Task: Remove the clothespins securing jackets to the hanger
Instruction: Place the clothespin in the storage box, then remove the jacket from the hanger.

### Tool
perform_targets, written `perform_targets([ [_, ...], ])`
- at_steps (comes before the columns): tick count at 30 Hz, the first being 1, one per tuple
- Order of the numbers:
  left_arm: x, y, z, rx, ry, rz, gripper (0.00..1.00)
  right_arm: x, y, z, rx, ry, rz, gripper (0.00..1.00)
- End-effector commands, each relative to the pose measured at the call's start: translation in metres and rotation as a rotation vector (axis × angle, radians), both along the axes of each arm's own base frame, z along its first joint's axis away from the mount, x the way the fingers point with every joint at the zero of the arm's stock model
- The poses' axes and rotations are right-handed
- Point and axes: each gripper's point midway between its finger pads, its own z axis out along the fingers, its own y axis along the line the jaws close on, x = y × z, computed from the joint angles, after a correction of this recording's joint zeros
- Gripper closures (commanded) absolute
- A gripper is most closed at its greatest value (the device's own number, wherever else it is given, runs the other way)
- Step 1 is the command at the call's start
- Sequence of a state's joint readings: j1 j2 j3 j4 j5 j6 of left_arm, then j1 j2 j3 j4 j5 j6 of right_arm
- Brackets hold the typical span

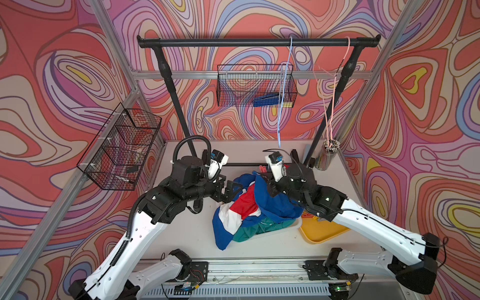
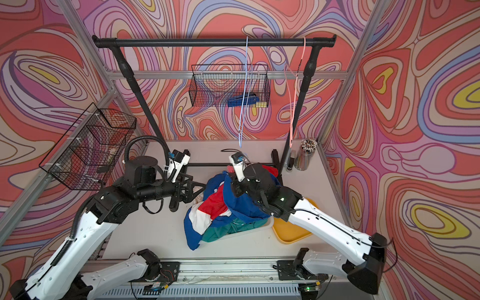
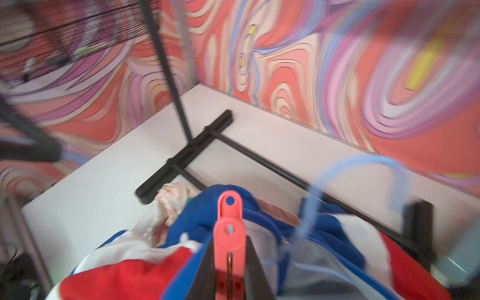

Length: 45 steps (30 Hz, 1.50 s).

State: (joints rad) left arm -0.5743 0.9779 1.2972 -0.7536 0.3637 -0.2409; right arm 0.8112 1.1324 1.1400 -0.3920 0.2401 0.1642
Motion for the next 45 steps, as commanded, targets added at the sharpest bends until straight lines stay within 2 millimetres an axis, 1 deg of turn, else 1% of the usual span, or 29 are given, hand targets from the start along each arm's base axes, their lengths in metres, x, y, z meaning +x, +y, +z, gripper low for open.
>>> perform_targets([
  [1, 0.007, 0.002, -0.011, 0.017, -0.040, 0.017, 0.07, 0.007, -0.098, -0.017, 0.087, 0.098, -0.380, 1.00],
  [2, 0.007, 0.002, -0.016, 0.019, -0.036, 0.014, 0.06, 0.002, -0.121, -0.027, 0.107, 0.136, -0.457, 1.00],
  [3, 0.006, 0.001, -0.020, 0.020, -0.033, 0.009, 0.06, -0.002, -0.138, -0.037, 0.119, 0.171, -0.518, 1.00],
  [5, 0.007, -0.002, -0.026, 0.015, -0.029, -0.002, 0.06, -0.015, -0.174, -0.065, 0.123, 0.255, -0.654, 1.00],
  [7, 0.007, -0.004, -0.031, 0.005, -0.028, -0.010, 0.05, -0.025, -0.196, -0.095, 0.136, 0.332, -0.740, 1.00],
  [8, 0.007, -0.006, -0.033, -0.005, -0.028, -0.015, 0.05, -0.029, -0.201, -0.113, 0.151, 0.381, -0.755, 1.00],
  [11, 0.006, -0.009, -0.038, -0.013, -0.016, -0.031, 0.05, -0.039, -0.215, -0.158, 0.214, 0.503, -0.820, 1.00],
  [13, 0.003, -0.008, -0.039, -0.015, -0.013, -0.035, 0.05, -0.044, -0.224, -0.182, 0.257, 0.562, -0.864, 1.00],
  [17, 0.000, -0.005, -0.041, -0.018, -0.014, -0.026, 0.05, -0.046, -0.231, -0.225, 0.336, 0.695, -0.900, 1.00],
  [19, -0.001, -0.002, -0.043, -0.016, -0.011, -0.014, 0.05, -0.047, -0.234, -0.240, 0.370, 0.740, -0.918, 1.00],
  [20, -0.001, 0.000, -0.044, -0.012, -0.009, -0.005, 0.05, -0.047, -0.236, -0.244, 0.382, 0.749, -0.931, 0.98],
  [21, -0.002, 0.001, -0.045, -0.008, -0.009, 0.000, 0.05, -0.046, -0.238, -0.245, 0.392, 0.747, -0.943, 0.89],
  [23, -0.004, 0.003, -0.046, -0.006, -0.007, 0.000, 0.04, -0.045, -0.242, -0.238, 0.397, 0.717, -0.959, 0.67],
  [24, -0.005, 0.003, -0.047, -0.004, -0.008, -0.002, 0.04, -0.044, -0.246, -0.232, 0.394, 0.696, -0.971, 0.54],
  [25, -0.006, 0.004, -0.048, 0.000, -0.008, -0.004, 0.04, -0.043, -0.250, -0.223, 0.389, 0.667, -0.985, 0.43],
  [26, -0.006, 0.004, -0.049, 0.006, -0.006, -0.006, 0.04, -0.042, -0.252, -0.214, 0.383, 0.638, -0.985, 0.35],
  [27, -0.007, 0.005, -0.050, 0.013, -0.004, -0.008, 0.04, -0.038, -0.254, -0.202, 0.373, 0.600, -0.973, 0.30],
  [29, -0.008, 0.005, -0.053, 0.027, 0.004, -0.015, 0.05, -0.030, -0.252, -0.176, 0.371, 0.539, -0.930, 0.29],
  [30, -0.008, 0.004, -0.055, 0.031, 0.008, -0.020, 0.05, -0.026, -0.251, -0.162, 0.366, 0.506, -0.906, 0.32],
  [32, -0.009, 0.003, -0.057, 0.034, 0.014, -0.035, 0.05, -0.019, -0.239, -0.125, 0.351, 0.404, -0.827, 0.37],
  [33, -0.010, 0.002, -0.059, 0.034, 0.020, -0.042, 0.05, -0.015, -0.229, -0.104, 0.337, 0.345, -0.782, 0.38],
  [34, -0.010, 0.000, -0.062, 0.035, 0.025, -0.049, 0.05, -0.012, -0.214, -0.084, 0.321, 0.291, -0.720, 0.39],
  [35, -0.010, -0.001, -0.064, 0.037, 0.031, -0.056, 0.05, -0.009, -0.199, -0.068, 0.311, 0.247, -0.657, 0.39],
  [36, -0.010, -0.003, -0.067, 0.038, 0.038, -0.063, 0.05, -0.007, -0.179, -0.051, 0.306, 0.203, -0.579, 0.38],
  [38, -0.008, -0.006, -0.073, 0.046, 0.059, -0.073, 0.05, -0.004, -0.136, -0.028, 0.305, 0.140, -0.409, 0.36],
  [40, -0.003, -0.008, -0.079, 0.060, 0.074, -0.069, 0.05, -0.001, -0.098, -0.013, 0.290, 0.098, -0.276, 0.32],
  [42, 0.003, -0.009, -0.084, 0.071, 0.088, -0.055, 0.05, 0.002, -0.071, -0.002, 0.294, 0.062, -0.189, 0.29],
  [43, 0.004, -0.011, -0.086, 0.072, 0.096, -0.059, 0.05, 0.004, -0.060, 0.002, 0.305, 0.049, -0.148, 0.27],
  [45, 0.006, -0.013, -0.087, 0.068, 0.107, -0.059, 0.05, 0.009, -0.045, 0.010, 0.333, 0.037, -0.096, 0.24],
])
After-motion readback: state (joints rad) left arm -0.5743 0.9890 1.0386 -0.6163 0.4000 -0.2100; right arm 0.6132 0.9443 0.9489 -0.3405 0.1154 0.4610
